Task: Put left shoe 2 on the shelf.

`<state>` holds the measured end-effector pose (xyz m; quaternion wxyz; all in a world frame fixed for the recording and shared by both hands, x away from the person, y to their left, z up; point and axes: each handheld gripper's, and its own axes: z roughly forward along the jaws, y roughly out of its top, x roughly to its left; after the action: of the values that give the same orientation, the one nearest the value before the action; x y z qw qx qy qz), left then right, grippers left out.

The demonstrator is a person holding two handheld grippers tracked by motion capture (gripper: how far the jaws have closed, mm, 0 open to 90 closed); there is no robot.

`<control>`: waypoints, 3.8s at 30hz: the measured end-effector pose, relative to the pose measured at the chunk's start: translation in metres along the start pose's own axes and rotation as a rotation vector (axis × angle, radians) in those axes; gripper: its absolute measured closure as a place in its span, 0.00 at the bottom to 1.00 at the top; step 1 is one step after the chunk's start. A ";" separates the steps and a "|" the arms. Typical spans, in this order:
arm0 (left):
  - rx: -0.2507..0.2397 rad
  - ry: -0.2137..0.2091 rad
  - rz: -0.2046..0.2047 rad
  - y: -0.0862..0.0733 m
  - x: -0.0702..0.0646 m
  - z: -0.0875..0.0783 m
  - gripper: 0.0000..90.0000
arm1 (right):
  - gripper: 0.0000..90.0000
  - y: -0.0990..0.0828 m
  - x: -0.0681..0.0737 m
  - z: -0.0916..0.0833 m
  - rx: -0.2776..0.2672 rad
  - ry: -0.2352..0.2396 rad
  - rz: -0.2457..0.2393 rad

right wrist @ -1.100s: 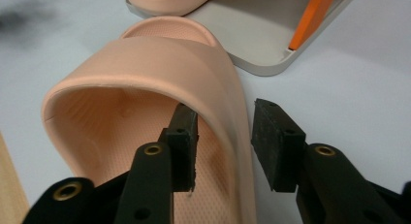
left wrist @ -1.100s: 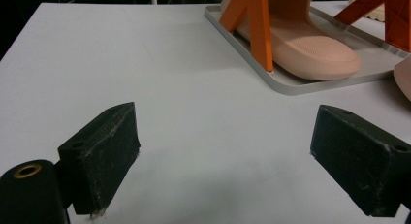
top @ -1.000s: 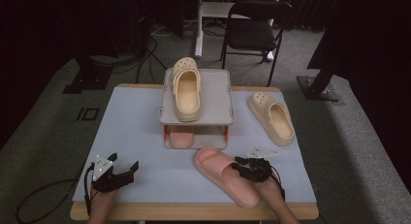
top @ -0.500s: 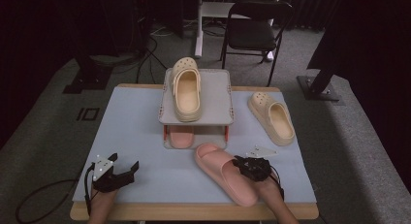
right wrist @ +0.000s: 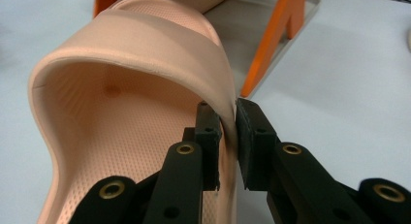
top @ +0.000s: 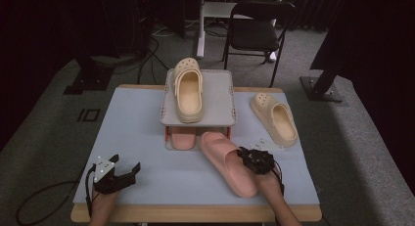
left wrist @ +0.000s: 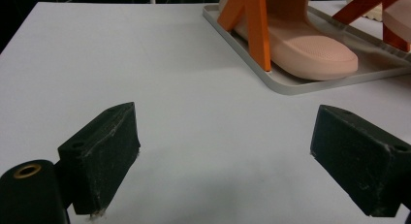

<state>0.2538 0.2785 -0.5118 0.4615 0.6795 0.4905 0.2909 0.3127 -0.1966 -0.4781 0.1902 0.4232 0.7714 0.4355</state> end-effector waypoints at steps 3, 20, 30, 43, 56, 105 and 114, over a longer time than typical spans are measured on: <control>0.001 -0.001 0.000 0.000 0.000 0.001 0.11 | 0.89 0.002 -0.001 0.003 -0.005 -0.013 0.004; -0.003 -0.007 -0.003 0.001 0.001 0.000 0.11 | 0.89 0.018 0.015 0.036 -0.031 -0.162 0.127; -0.002 -0.007 -0.002 0.001 0.002 -0.001 0.11 | 0.88 0.022 0.032 0.059 -0.025 -0.250 0.168; -0.004 -0.007 0.001 0.001 0.002 -0.001 0.11 | 0.73 0.027 0.046 0.067 -0.051 -0.219 0.218; -0.002 -0.006 -0.003 0.001 0.002 -0.001 0.11 | 0.63 0.016 0.051 0.045 -0.045 -0.109 0.187; -0.006 -0.011 -0.008 0.001 0.002 -0.001 0.11 | 0.21 -0.040 0.082 0.011 0.046 0.011 0.076; -0.002 -0.009 -0.007 0.001 0.001 0.000 0.11 | 0.21 -0.034 0.074 0.019 0.026 -0.007 0.072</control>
<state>0.2551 0.2796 -0.5109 0.4654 0.6788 0.4904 0.2866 0.2665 -0.1350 -0.5112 0.1718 0.4546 0.7605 0.4306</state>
